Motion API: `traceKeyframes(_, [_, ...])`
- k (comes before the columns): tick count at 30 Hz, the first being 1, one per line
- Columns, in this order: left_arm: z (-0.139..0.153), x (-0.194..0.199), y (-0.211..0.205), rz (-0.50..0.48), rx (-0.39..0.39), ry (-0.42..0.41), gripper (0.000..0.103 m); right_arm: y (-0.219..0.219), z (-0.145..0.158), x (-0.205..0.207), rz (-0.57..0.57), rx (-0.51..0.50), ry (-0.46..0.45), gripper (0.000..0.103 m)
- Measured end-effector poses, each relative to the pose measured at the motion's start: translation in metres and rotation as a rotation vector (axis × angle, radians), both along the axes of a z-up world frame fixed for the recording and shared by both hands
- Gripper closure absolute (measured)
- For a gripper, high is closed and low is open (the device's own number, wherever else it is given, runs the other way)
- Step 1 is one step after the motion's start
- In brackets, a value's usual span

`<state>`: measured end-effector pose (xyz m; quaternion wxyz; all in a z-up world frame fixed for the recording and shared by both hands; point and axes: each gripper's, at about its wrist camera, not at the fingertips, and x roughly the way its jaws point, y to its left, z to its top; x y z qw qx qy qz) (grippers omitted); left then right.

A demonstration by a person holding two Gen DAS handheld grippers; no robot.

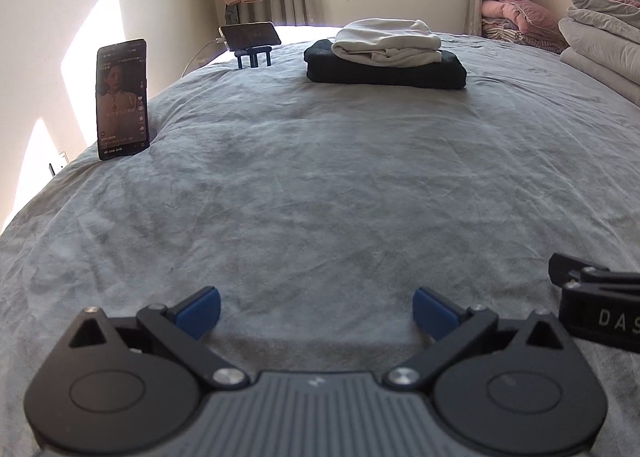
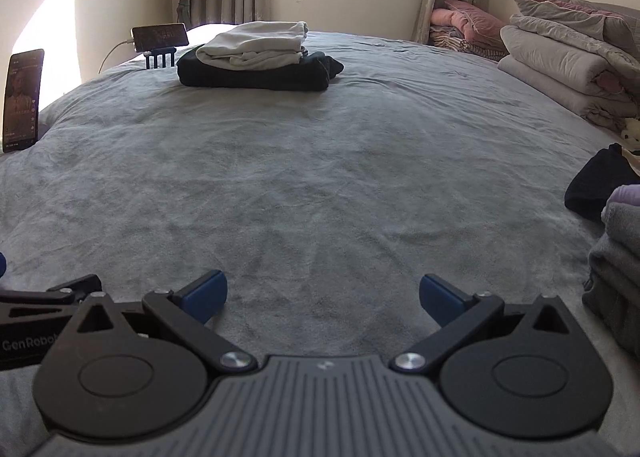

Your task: Fold clothes

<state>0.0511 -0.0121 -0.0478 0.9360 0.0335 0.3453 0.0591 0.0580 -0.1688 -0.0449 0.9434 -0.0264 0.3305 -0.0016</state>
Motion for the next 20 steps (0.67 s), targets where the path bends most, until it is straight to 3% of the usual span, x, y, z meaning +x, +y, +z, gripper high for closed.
traceKeyframes(20, [-0.0093,-0.0041,0.0037,-0.004,-0.033,-0.041,0.000,-0.0062,-0.0077,-0.0019,-0.009,0.029,-0.009,0.000])
